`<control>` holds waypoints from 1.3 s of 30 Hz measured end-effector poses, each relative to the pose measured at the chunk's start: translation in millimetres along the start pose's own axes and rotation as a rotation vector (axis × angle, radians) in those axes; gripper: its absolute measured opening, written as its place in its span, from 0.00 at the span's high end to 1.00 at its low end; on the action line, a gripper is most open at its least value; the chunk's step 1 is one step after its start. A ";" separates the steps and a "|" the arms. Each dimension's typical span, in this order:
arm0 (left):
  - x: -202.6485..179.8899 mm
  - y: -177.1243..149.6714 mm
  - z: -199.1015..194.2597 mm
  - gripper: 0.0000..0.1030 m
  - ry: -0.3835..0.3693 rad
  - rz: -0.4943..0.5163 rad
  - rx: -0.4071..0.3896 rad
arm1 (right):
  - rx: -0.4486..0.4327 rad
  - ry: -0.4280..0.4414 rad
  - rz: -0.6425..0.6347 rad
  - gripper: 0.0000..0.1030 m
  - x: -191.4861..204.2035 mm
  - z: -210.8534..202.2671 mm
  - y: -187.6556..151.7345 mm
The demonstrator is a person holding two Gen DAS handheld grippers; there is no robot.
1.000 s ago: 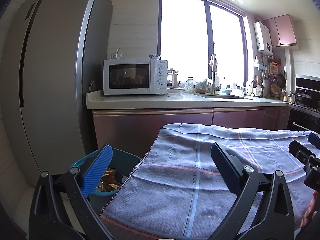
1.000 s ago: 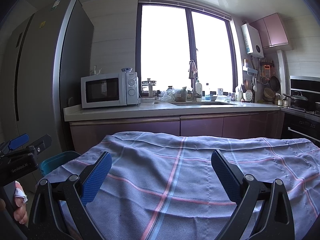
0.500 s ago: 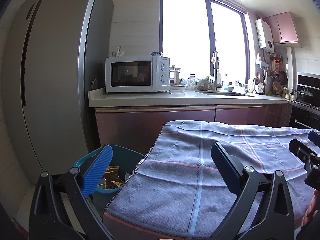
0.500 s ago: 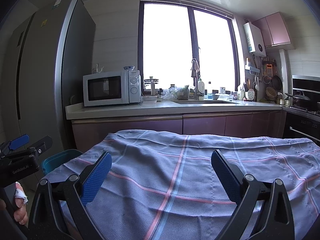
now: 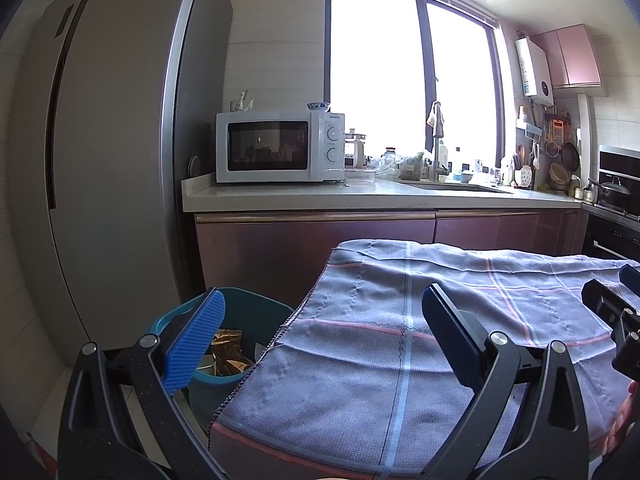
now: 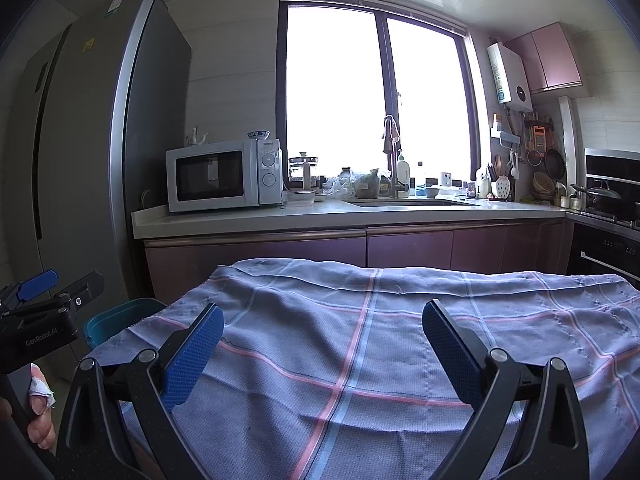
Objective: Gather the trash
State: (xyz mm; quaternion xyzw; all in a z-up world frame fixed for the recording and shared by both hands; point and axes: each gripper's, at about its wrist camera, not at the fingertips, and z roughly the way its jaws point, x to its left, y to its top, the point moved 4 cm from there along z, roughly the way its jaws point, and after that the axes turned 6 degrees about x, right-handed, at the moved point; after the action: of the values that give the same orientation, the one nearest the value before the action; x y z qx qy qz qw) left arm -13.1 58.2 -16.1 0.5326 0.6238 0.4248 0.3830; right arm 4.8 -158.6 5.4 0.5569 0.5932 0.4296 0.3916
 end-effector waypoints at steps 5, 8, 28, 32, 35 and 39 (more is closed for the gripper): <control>0.5 -0.9 -0.8 0.06 0.002 -0.001 0.001 | 0.003 0.002 -0.002 0.07 2.6 0.7 -1.3; 0.2 -0.8 -1.7 0.06 0.005 0.001 0.002 | 0.003 0.002 -0.002 0.07 3.2 0.5 -1.4; 12.3 -4.2 -6.6 0.06 0.064 -0.016 0.026 | 0.009 0.061 -0.033 0.07 19.3 2.4 -0.6; 14.4 -5.8 -7.7 0.06 0.074 -0.017 0.032 | 0.015 0.079 -0.037 0.07 23.8 3.8 -0.6; 15.9 -5.9 -8.6 0.06 0.082 -0.019 0.033 | 0.012 0.088 -0.041 0.07 25.4 3.0 0.4; 16.9 -5.9 -10.4 0.06 0.088 -0.019 0.033 | 0.017 0.100 -0.045 0.07 27.5 3.6 -0.1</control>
State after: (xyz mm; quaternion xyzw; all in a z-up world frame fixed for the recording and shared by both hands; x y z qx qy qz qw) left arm -27.1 73.1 -18.5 0.5135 0.6520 0.4340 0.3504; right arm 6.1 -131.0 4.5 0.5245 0.6281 0.4427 0.3665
